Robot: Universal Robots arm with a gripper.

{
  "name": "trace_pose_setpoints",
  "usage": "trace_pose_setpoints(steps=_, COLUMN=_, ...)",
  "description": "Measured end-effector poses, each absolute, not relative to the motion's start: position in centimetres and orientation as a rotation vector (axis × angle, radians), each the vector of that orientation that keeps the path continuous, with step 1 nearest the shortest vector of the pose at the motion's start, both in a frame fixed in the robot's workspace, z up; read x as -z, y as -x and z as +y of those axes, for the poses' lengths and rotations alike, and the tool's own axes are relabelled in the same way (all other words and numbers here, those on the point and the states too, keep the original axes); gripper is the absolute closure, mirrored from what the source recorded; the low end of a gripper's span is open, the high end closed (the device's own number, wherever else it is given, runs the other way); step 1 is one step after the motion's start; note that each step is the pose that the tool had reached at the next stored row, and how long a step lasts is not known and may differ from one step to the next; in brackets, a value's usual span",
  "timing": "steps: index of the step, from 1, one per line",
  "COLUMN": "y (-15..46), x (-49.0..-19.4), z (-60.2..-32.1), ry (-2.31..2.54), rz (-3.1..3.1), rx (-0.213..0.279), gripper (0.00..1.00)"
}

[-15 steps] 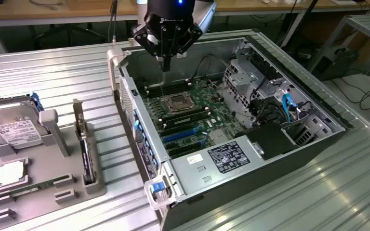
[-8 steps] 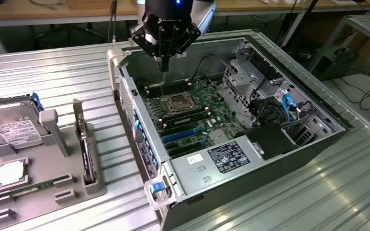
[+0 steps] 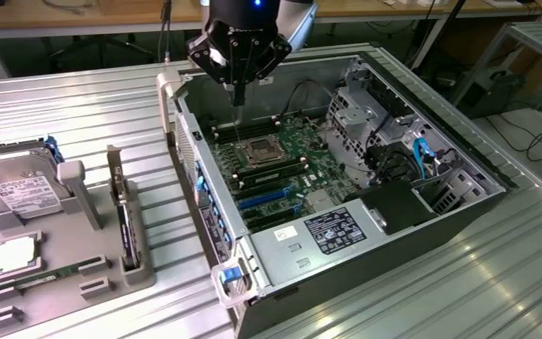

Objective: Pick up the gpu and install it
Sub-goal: 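Reach for the gpu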

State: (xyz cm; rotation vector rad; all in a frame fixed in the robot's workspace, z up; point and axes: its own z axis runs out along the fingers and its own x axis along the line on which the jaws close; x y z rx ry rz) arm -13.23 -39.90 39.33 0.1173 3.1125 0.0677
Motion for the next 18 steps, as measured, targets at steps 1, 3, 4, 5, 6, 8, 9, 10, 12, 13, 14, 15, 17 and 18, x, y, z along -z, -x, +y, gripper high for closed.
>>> trace_pose_setpoints(steps=1, y=13.3, x=-39.33, z=-39.9, ry=-0.117, rz=3.113, rx=-0.068, gripper=0.89)
trace_pose_setpoints(steps=3, y=13.42, x=-39.33, z=-39.9, ry=-0.117, rz=3.113, rx=-0.068, gripper=0.89)
trace_pose_setpoints(steps=4, y=13.46, x=-39.33, z=-39.9, ry=-0.117, rz=3.113, rx=-0.068, gripper=0.89)
trace_pose_setpoints(steps=5, y=13.53, x=-39.33, z=-39.9, ry=-0.117, rz=3.113, rx=-0.068, gripper=0.89)
trace_pose_setpoints(steps=6, y=13.58, x=-39.33, z=-39.91, ry=-0.117, rz=3.113, rx=-0.068, gripper=0.89)
trace_pose_setpoints(steps=8, y=13.68, x=-39.33, z=-39.91, ry=-0.117, rz=3.113, rx=-0.068, gripper=0.89)
trace_pose_setpoints(steps=9, y=13.73, x=-39.33, z=-39.91, ry=-0.117, rz=3.113, rx=-0.068, gripper=0.89)
trace_pose_setpoints(steps=10, y=13.78, x=-39.33, z=-39.91, ry=-0.117, rz=3.113, rx=-0.068, gripper=0.89)
trace_pose_setpoints(steps=12, y=13.87, x=-39.33, z=-39.92, ry=-0.117, rz=3.113, rx=-0.068, gripper=0.89)
trace_pose_setpoints(steps=13, y=13.92, x=-39.33, z=-39.92, ry=-0.117, rz=3.113, rx=-0.068, gripper=0.89)
trace_pose_setpoints(steps=14, y=13.98, x=-39.33, z=-39.92, ry=-0.117, rz=3.113, rx=-0.068, gripper=0.89)
trace_pose_setpoints(steps=15, y=14.02, x=-39.33, z=-39.92, ry=-0.117, rz=3.113, rx=-0.068, gripper=0.89)
trace_pose_setpoints(steps=17, y=14.12, x=-39.33, z=-39.93, ry=-0.117, rz=3.113, rx=-0.068, gripper=0.89)
trace_pose_setpoints(steps=18, y=14.17, x=-39.33, z=-39.93, ry=-0.117, rz=3.113, rx=-0.068, gripper=0.89)
